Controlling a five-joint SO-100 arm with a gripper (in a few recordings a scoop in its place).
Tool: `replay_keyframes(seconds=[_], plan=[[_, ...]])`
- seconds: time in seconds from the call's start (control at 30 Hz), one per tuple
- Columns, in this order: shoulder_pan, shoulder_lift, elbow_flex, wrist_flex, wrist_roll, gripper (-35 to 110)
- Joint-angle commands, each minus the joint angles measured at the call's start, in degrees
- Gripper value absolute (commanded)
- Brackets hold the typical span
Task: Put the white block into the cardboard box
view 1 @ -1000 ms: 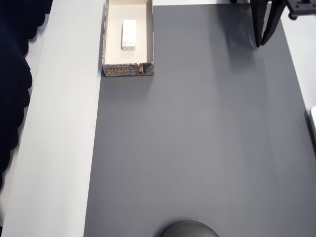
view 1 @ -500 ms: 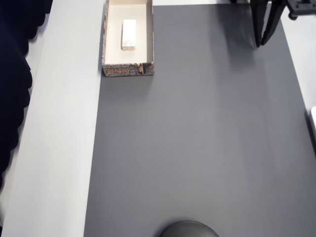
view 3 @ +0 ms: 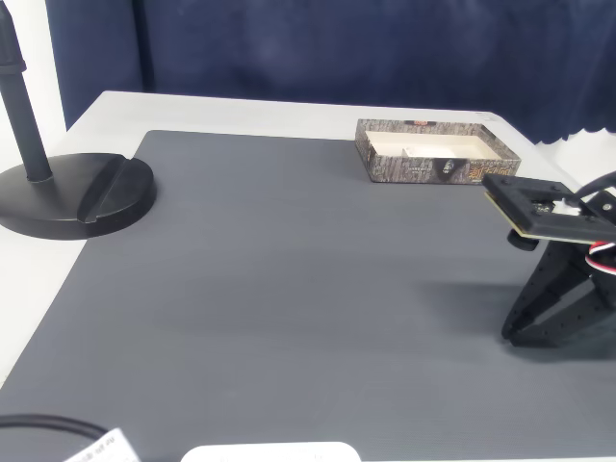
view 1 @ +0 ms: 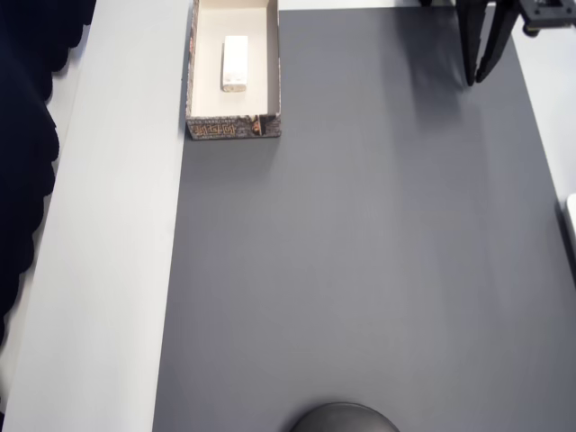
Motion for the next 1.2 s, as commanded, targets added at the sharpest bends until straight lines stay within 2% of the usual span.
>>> replay_keyframes(seconds=[0.0, 1.17], plan=[[-0.44, 2.2, 1.05, 0.53, -0.53, -1], [-0.44, 2.2, 1.05, 1.05, -2.81, -1]])
